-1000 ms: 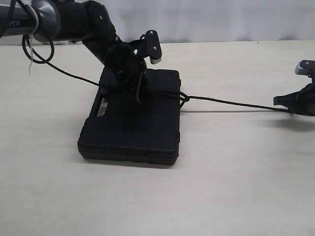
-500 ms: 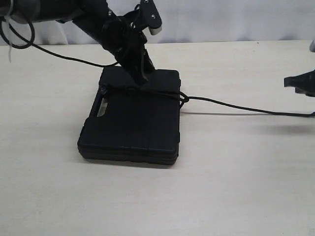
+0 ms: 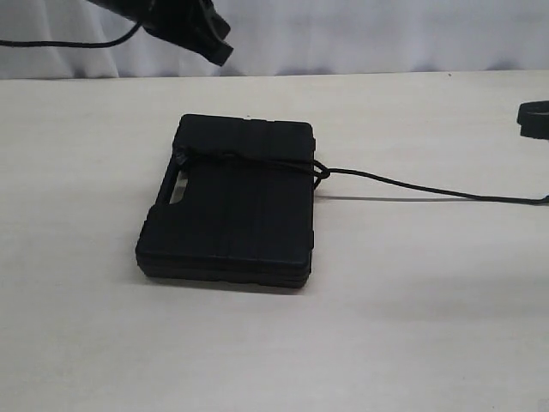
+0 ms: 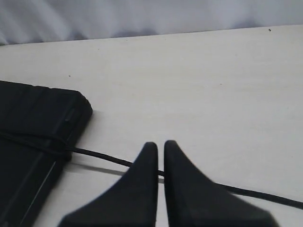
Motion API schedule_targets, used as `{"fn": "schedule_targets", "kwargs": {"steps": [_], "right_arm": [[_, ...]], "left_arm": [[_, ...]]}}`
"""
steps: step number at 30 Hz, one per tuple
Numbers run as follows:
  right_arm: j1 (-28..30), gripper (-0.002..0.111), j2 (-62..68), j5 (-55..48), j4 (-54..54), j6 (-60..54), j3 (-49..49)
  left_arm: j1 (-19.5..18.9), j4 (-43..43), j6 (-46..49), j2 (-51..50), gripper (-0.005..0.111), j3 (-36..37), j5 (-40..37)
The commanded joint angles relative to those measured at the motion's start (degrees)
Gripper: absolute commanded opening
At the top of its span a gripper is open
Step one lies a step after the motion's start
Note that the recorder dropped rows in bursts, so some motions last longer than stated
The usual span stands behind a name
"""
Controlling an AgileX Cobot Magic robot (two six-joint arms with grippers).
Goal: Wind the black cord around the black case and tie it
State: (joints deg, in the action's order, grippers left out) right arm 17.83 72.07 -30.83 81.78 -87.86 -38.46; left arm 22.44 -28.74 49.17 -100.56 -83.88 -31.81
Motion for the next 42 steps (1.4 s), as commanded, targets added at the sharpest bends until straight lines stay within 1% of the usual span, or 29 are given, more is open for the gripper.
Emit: {"fn": "schedule_targets", "kwargs": {"steps": [1,4,7,9,12,15,21,28,31,39,42], "right_arm": [[0.0,0.004,-5.8,-0.8,2.6,-0.8,2.2],[0.0,0.004,-9.9,-2.7,4.4,-0.2,3.6],[0.0,0.004,-13.3,-7.1,5.6,0.3,4.1],[0.0,0.004,-15.5,-10.3,5.6,0.8,4.1],[0.0,0.004,-19.1,-12.3,4.5,3.3,4.1],[0.0,0.004,-23.5,-12.4,2.2,6.5,4.1],[0.0,0.004,-31.7,-12.5,-0.4,12.1,4.1],[0.0,0.004,-41.2,-12.5,-2.0,18.2,4.1],[0.0,0.004,-44.4,-12.4,-1.8,18.8,4.1],[0.0,0.004,-51.8,-13.0,-1.8,26.1,4.1],[0.0,0.004,-54.1,-15.0,-1.8,27.5,4.1]], "left_arm": [[-0.1,-0.7,-2.8,8.6,0.0,9.1,9.9],[-0.1,-3.7,-3.2,15.3,0.0,14.8,15.5],[0.0,-8.5,-3.2,21.5,0.0,20.9,21.7],[0.3,-9.9,-2.9,25.8,0.0,24.7,24.9],[0.3,-10.0,-2.9,31.8,0.0,29.3,27.5],[0.3,-10.0,-2.9,37.7,0.0,33.1,28.3],[0.3,-12.8,-3.0,48.5,0.0,37.0,27.8],[0.3,-13.0,-3.2,59.8,0.0,41.0,27.5],[0.3,-13.0,-3.2,64.2,0.0,42.5,27.3],[0.3,-13.1,-3.2,73.4,0.0,43.2,19.8],[0.3,-12.7,-3.1,76.3,0.0,43.2,17.1]]}}
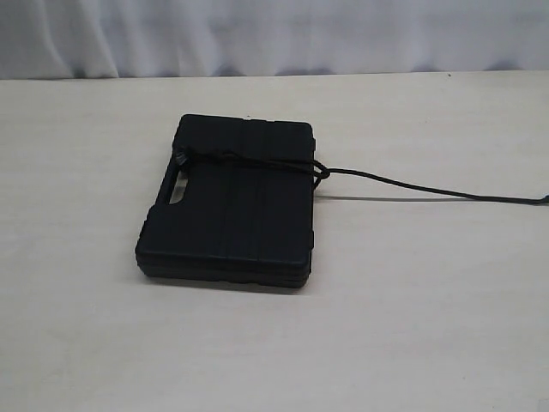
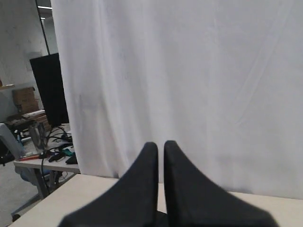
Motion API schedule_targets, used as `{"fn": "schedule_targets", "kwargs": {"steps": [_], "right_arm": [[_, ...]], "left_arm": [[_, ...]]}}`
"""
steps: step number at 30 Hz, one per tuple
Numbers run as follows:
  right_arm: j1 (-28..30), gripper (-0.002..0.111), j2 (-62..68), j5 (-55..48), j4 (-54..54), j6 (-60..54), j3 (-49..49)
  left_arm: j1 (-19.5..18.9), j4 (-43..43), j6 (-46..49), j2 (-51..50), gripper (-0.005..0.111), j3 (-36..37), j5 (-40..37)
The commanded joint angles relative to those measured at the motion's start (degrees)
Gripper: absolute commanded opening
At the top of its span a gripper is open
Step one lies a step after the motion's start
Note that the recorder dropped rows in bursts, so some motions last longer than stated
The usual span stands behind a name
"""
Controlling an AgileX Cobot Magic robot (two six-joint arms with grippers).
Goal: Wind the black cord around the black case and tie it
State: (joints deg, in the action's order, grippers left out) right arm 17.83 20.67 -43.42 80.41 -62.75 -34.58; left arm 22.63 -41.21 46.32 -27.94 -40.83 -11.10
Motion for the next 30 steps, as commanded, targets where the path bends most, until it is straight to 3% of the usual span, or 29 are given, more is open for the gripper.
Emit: {"fn": "schedule_targets", "kwargs": {"steps": [1,17,30], "right_arm": [[0.0,0.004,-3.4,-3.2,-0.5,2.6,0.3],[0.0,0.004,-12.0,-8.2,-1.0,6.7,0.3],[0.0,0.004,-15.0,-9.1,-1.0,6.7,0.3]], "left_arm": [[0.1,0.0,-0.1,4.6,0.0,0.1,-4.4],[0.1,3.1,1.8,22.1,0.0,0.1,-11.2],[0.1,3.1,1.7,24.7,0.0,0.1,-20.6]]}}
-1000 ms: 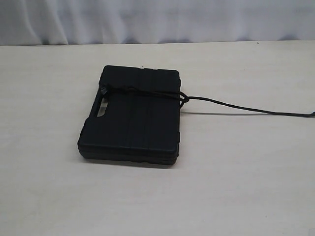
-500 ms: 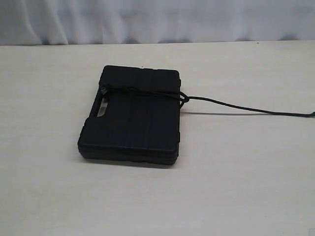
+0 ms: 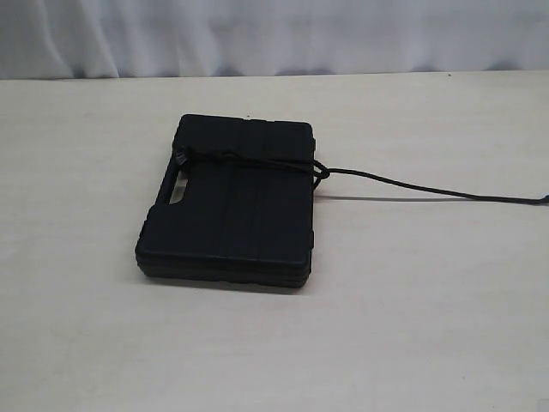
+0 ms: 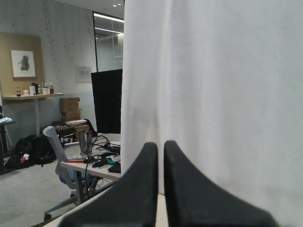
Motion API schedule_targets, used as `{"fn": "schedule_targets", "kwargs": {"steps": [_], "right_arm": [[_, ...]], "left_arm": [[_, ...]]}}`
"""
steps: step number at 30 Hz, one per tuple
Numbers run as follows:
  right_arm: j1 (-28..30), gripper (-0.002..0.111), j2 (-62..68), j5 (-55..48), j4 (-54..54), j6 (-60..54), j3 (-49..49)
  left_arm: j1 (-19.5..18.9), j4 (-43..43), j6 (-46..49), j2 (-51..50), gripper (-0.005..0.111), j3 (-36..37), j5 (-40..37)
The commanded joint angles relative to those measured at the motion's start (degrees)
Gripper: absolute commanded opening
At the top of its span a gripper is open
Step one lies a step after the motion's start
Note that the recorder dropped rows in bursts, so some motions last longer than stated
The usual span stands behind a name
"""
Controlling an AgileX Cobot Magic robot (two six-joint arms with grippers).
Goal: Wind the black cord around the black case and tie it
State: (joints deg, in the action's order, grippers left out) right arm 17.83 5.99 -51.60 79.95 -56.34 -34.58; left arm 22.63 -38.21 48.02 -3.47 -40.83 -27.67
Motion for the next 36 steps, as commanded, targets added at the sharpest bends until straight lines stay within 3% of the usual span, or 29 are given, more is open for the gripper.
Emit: {"fn": "schedule_targets", "kwargs": {"steps": [1,30,34,35,36], "right_arm": [[0.0,0.004,-0.4,-0.8,-0.6,0.3,0.3],[0.0,0.004,-0.4,-0.6,-0.6,0.3,0.3],[0.0,0.004,-0.4,-0.6,-0.6,0.3,0.3],[0.0,0.004,-0.4,-0.6,-0.6,0.3,0.3],[0.0,0.004,-0.4,-0.6,-0.6,0.3,0.3]], "left_arm": [[0.1,-0.1,0.0,0.3,0.0,0.1,-4.7],[0.1,-0.2,0.0,0.3,0.0,0.1,-5.0],[0.0,4.7,-8.2,0.5,0.0,0.1,-5.7],[0.0,8.4,-13.2,0.5,0.0,0.1,-5.7],[0.0,16.8,-24.5,0.5,0.0,0.1,-5.6]]}}
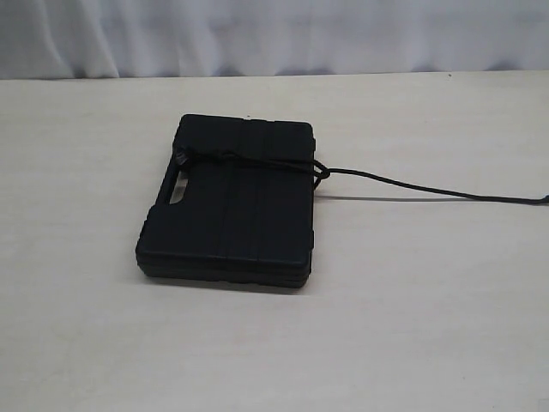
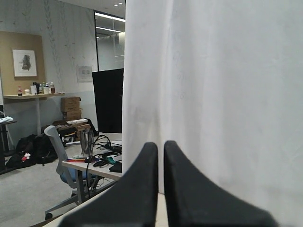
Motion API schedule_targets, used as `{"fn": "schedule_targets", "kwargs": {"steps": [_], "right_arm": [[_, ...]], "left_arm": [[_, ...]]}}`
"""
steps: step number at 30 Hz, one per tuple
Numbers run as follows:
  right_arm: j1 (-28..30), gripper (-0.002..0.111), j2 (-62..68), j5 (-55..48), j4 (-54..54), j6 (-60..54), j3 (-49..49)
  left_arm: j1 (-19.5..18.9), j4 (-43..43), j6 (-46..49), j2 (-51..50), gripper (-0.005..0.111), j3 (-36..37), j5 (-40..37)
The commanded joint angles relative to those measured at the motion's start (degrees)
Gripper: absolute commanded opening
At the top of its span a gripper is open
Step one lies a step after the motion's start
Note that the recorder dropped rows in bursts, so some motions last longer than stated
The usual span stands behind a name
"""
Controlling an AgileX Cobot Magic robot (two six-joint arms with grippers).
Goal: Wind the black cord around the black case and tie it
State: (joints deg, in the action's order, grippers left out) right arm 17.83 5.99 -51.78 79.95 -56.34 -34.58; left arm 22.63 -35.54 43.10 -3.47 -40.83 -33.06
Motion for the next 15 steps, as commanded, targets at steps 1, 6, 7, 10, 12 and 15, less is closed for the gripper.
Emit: {"fn": "schedule_targets", "kwargs": {"steps": [1,6,7,10,12,15], "right_arm": [[0.0,0.004,-0.4,-0.5,-0.6,0.3,0.3],[0.0,0.004,-0.4,-0.5,-0.6,0.3,0.3],[0.0,0.004,-0.4,-0.5,-0.6,0.3,0.3],[0.0,0.004,-0.5,-0.5,-0.3,0.3,0.3],[0.0,0.004,-0.5,-0.5,-0.3,0.3,0.3],[0.0,0.004,-0.5,-0.6,-0.3,0.3,0.3]], "left_arm": [[0.0,23.7,-33.3,0.5,0.0,0.1,0.6],[0.0,36.3,-49.1,3.5,0.0,5.9,12.2],[0.0,36.3,-49.0,3.5,0.0,8.3,15.6],[-1.8,38.6,-48.7,3.5,0.0,11.4,17.6],[-3.6,39.6,-48.7,3.5,0.0,12.4,17.6],[-8.4,39.6,-48.7,3.5,0.0,13.8,17.9]]}}
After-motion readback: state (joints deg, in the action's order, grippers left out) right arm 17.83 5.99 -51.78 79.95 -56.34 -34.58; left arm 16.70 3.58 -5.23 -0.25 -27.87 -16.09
